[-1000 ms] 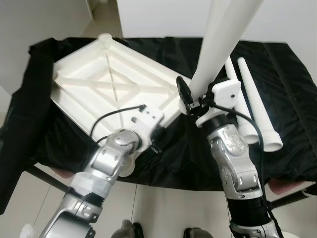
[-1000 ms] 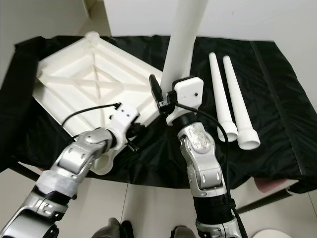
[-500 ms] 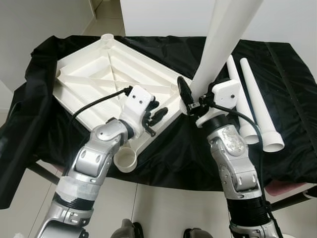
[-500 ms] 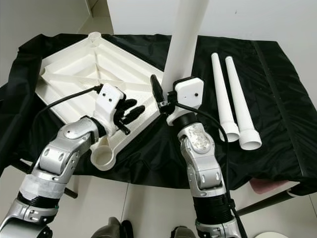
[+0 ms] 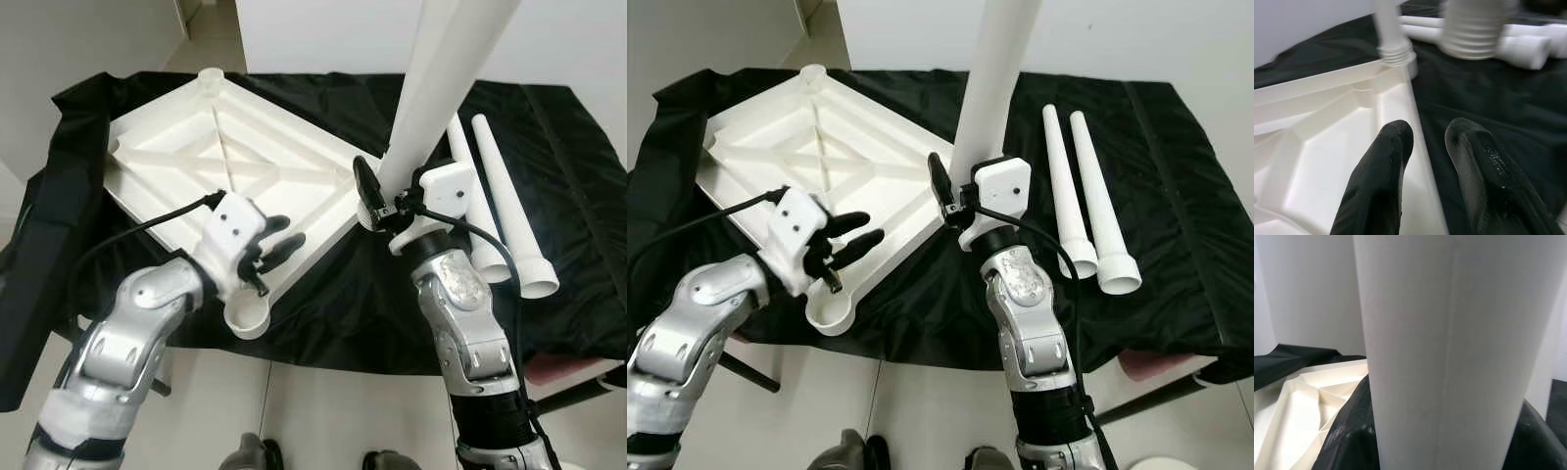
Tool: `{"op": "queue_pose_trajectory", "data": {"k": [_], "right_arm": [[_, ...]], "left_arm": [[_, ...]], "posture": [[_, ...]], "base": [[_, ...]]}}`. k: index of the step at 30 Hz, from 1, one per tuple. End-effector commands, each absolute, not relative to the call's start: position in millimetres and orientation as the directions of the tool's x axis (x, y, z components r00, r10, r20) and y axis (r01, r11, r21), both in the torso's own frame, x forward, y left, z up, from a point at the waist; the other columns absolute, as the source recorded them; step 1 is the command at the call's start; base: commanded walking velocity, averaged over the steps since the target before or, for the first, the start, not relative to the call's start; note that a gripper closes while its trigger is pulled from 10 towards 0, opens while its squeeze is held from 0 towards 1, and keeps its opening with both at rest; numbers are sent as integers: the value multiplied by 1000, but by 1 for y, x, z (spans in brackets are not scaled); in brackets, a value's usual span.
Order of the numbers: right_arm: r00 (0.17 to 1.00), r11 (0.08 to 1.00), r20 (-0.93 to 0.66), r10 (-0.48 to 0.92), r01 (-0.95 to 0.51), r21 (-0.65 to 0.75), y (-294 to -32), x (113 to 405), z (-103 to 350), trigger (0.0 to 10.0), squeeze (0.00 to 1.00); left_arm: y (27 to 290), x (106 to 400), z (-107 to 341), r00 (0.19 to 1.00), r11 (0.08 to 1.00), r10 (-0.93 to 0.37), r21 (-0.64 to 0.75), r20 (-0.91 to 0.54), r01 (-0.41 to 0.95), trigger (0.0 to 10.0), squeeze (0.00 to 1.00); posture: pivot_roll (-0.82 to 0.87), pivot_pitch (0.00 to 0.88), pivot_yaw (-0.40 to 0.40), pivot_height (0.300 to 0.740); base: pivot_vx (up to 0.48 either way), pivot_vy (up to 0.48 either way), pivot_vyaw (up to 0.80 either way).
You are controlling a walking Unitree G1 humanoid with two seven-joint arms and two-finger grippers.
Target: Building children table
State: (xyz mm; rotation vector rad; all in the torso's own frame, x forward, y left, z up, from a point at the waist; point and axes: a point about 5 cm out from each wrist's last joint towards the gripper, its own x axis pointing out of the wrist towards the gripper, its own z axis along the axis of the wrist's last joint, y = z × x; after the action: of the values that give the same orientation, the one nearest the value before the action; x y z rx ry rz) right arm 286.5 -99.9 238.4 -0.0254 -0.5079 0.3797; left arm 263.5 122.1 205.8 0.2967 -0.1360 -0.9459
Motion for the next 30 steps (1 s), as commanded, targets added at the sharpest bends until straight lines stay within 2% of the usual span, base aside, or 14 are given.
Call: {"op": "queue_pose_trajectory", "data": {"k": [1, 4, 7, 9, 12, 14, 16, 20, 25, 30], "right_arm": [[799, 928, 477, 366, -354, -119, -98, 285, 237, 10000, 0], [800, 928, 476, 366, -354, -119, -99, 286, 237, 10000, 0], [802, 929, 473, 364, -352, -119, -99, 286, 236, 10000, 0], [802, 929, 473, 364, -352, -119, -99, 286, 236, 10000, 0], [803, 929, 472, 363, -351, -118, -99, 287, 235, 10000, 0], [803, 929, 472, 363, -351, -118, -99, 287, 235, 10000, 0], [805, 931, 473, 359, -347, -116, -99, 286, 235, 10000, 0], [807, 933, 474, 353, -342, -112, -100, 286, 234, 10000, 0], [808, 934, 475, 349, -339, -110, -100, 286, 234, 10000, 0], [809, 935, 474, 347, -336, -111, -101, 286, 234, 10000, 0]], "left_arm": [[132, 257, 205, 505, 468, -862, 306, -51, 829, 10000, 0], [140, 259, 203, 520, 477, -851, 309, -72, 823, 10000, 0], [165, 267, 192, 553, 441, -804, 405, -217, 801, 10000, 0], [170, 268, 190, 555, 427, -795, 424, -246, 799, 10000, 0], [195, 285, 192, 637, 470, -718, 481, -279, 740, 10000, 0], [195, 285, 192, 637, 470, -718, 481, -279, 740, 10000, 0], [209, 293, 187, 684, 446, -651, 563, -330, 696, 10000, 0], [222, 301, 180, 725, 410, -576, 634, -377, 655, 10000, 0], [224, 305, 175, 729, 382, -550, 654, -406, 653, 10000, 0], [223, 307, 154, 683, 263, -546, 674, -486, 690, 10000, 0]], "posture": [[-111, 116, 77, 740], [-110, 116, 77, 740], [-106, 117, 76, 740], [-105, 118, 78, 740], [-105, 119, 83, 740], [-105, 119, 83, 740], [-108, 118, 88, 740], [-110, 119, 89, 740], [-113, 121, 92, 740], [-121, 126, 94, 740]], "base": [[0, 0, 0], [0, 0, 0], [0, 0, 0], [0, 0, 0], [0, 0, 0], [0, 0, 0], [0, 0, 0], [0, 0, 0], [0, 0, 0], [0, 0, 0]]}}
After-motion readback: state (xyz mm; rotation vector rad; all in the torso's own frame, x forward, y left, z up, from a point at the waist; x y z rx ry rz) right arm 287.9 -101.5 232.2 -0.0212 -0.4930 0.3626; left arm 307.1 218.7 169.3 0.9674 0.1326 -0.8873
